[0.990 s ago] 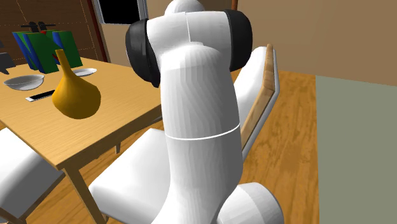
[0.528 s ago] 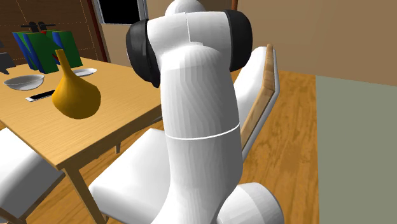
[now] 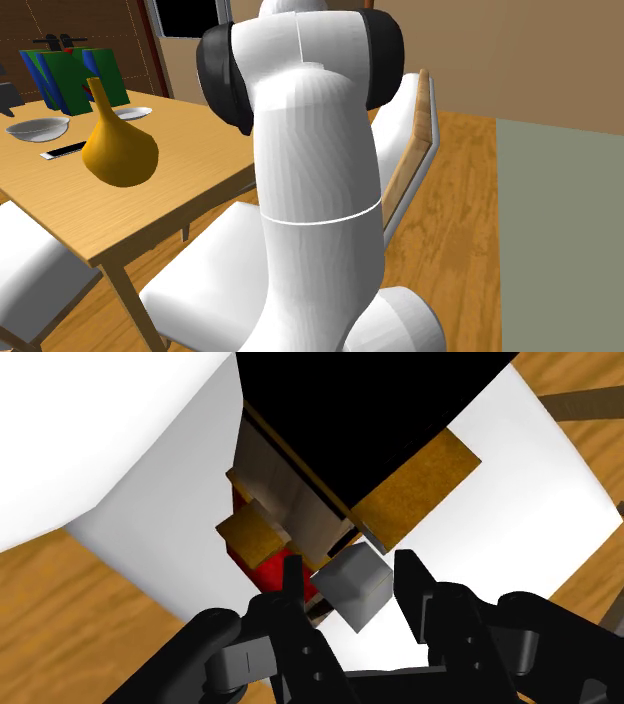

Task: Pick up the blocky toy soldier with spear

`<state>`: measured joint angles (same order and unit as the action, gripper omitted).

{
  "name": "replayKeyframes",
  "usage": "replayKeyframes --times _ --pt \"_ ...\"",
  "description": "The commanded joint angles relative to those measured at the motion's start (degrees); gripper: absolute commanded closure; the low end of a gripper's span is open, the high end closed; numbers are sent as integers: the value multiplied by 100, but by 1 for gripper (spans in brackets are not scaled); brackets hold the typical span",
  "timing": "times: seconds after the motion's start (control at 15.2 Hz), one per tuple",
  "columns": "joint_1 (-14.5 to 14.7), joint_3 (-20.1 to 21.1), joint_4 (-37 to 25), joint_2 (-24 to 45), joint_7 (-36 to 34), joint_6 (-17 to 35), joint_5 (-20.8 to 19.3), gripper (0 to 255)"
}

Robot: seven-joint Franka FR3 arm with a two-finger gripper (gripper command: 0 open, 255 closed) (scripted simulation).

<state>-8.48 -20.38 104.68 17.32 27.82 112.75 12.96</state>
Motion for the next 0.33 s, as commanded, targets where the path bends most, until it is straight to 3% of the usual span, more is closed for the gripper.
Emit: replayKeyframes --times 0.0,0.26 --pt "5 -13 -76 -73 -31 -133 -35 255" --pt "9 -23 -162 -136 -64 -275 -68 255"
